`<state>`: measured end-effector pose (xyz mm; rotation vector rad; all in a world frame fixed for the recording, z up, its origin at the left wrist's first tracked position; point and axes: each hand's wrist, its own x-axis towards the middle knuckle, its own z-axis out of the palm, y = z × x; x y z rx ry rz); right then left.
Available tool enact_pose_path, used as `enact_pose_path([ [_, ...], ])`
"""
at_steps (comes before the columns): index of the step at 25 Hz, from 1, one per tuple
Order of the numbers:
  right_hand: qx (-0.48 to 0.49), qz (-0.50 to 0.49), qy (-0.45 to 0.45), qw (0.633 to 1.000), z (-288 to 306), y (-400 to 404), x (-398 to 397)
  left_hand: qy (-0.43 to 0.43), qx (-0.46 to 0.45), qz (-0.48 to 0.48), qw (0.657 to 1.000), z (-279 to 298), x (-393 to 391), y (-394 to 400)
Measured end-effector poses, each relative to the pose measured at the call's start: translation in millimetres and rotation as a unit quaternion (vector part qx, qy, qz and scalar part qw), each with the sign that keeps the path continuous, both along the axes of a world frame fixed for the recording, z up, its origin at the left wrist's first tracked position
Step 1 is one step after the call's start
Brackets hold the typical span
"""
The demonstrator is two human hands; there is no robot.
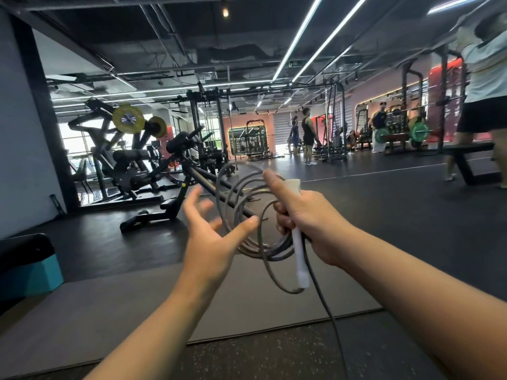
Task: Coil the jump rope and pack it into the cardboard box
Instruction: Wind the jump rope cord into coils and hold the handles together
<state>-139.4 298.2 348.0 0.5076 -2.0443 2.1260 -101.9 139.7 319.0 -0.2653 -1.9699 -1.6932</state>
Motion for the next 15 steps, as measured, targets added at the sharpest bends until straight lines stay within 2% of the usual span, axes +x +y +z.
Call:
enact_pose_path([
  [1,0.065,-0.008,0.019,0.998,0,2,2,0.090,-0.084,0.047,0.991,9,8,-6],
  [2,0.125,-0.008,0.042,0.991,0,3,3,0.183,-0.171,0.063,0.966,23,14,-9],
  [3,0.181,0.000,0.067,0.981,0,4,6,0.238,-0.266,0.058,0.932,38,20,-8],
  [4,0.236,0.007,0.099,0.967,1,5,8,0.245,-0.364,0.042,0.898,55,22,-4],
  [5,0.294,0.012,0.132,0.947,4,4,10,0.202,-0.464,0.027,0.862,70,21,1],
  [7,0.379,0.018,0.187,0.906,9,2,10,0.038,-0.611,-0.001,0.791,92,14,13],
  [8,0.393,0.021,0.192,0.899,10,2,8,-0.028,-0.647,-0.008,0.762,98,11,16],
  [9,0.386,0.027,0.179,0.905,11,2,8,-0.066,-0.660,-0.014,0.748,103,7,16],
  [11,0.354,0.045,0.142,0.923,12,6,10,-0.079,-0.640,-0.042,0.763,107,3,11],
  [15,0.374,0.048,0.123,0.918,18,10,19,-0.074,-0.504,-0.138,0.849,93,-4,-4],
])
